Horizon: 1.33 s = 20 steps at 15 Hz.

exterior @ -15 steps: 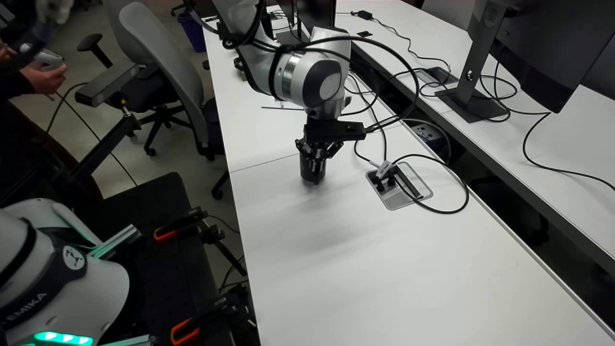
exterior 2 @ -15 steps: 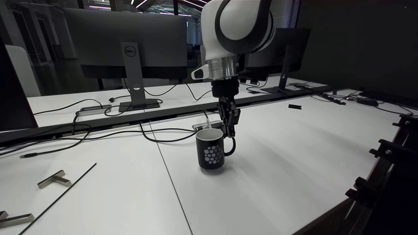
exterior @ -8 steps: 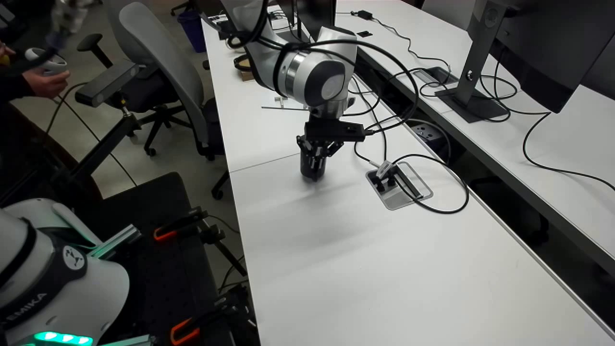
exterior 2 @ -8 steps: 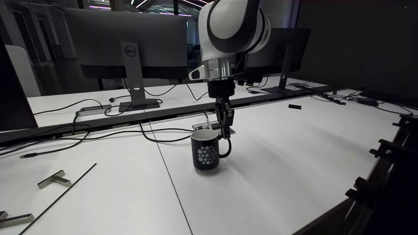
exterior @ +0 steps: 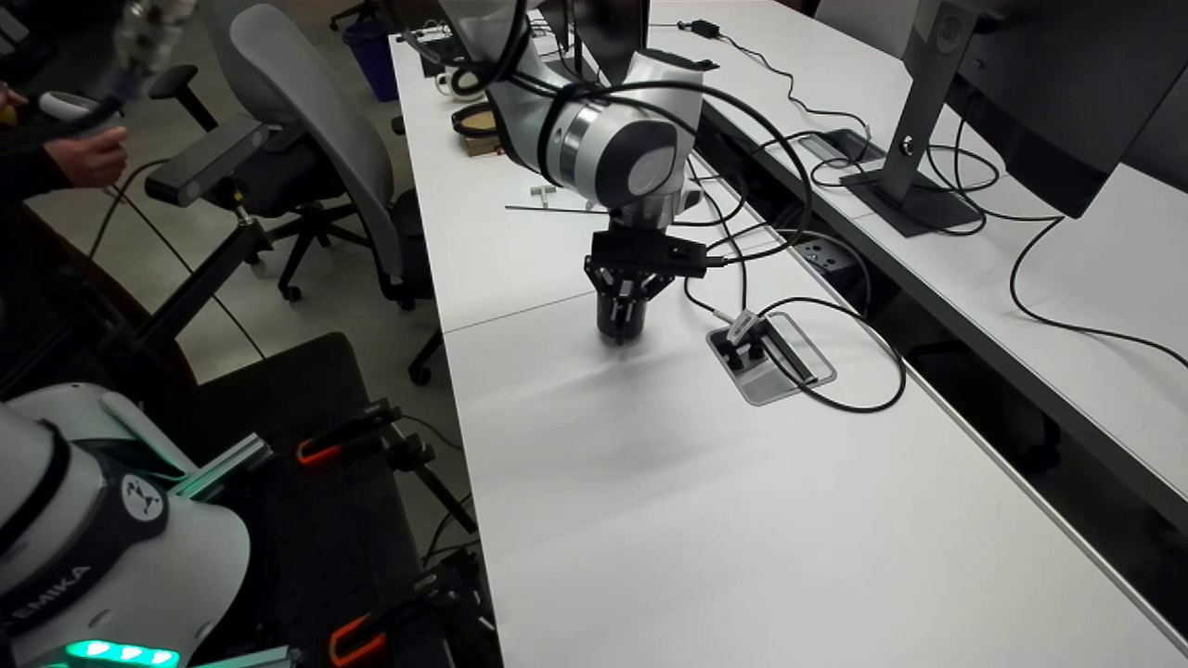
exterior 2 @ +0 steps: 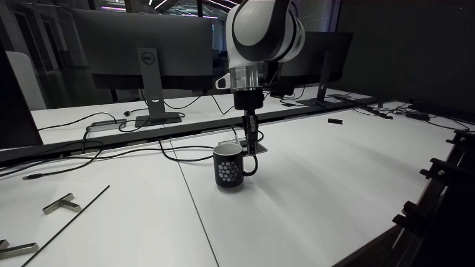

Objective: Move the cup to the left

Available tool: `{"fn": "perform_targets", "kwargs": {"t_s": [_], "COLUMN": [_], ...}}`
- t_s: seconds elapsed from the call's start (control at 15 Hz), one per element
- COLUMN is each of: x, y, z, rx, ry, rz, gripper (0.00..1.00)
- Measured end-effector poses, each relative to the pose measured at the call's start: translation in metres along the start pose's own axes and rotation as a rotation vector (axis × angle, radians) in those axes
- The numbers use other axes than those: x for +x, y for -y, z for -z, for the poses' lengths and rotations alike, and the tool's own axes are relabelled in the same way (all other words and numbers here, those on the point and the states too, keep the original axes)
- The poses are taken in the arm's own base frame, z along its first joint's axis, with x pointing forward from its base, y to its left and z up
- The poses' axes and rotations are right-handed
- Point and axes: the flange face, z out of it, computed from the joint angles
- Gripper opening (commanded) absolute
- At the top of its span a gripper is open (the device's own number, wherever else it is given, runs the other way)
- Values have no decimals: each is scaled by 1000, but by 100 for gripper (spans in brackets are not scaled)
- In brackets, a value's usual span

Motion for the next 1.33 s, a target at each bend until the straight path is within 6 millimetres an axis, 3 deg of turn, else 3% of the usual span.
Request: {"fn": "perform_targets", "kwargs": {"t_s": [0.47, 0.53, 0.6, 0.73, 1.13, 1.33], "x": [3, 2, 1, -1, -1, -2], "y": [-2, -3, -3, -5, -10, -11], "z": [-2, -4, -5, -8, -5, -4], "rx": [-71, -79, -84, -88, -98, -101], "ry": [23, 29, 35, 40, 36, 35], "rz": [-70, -78, -85, -101, -128, -138], "gripper": [4, 8, 42, 50, 95, 100]}}
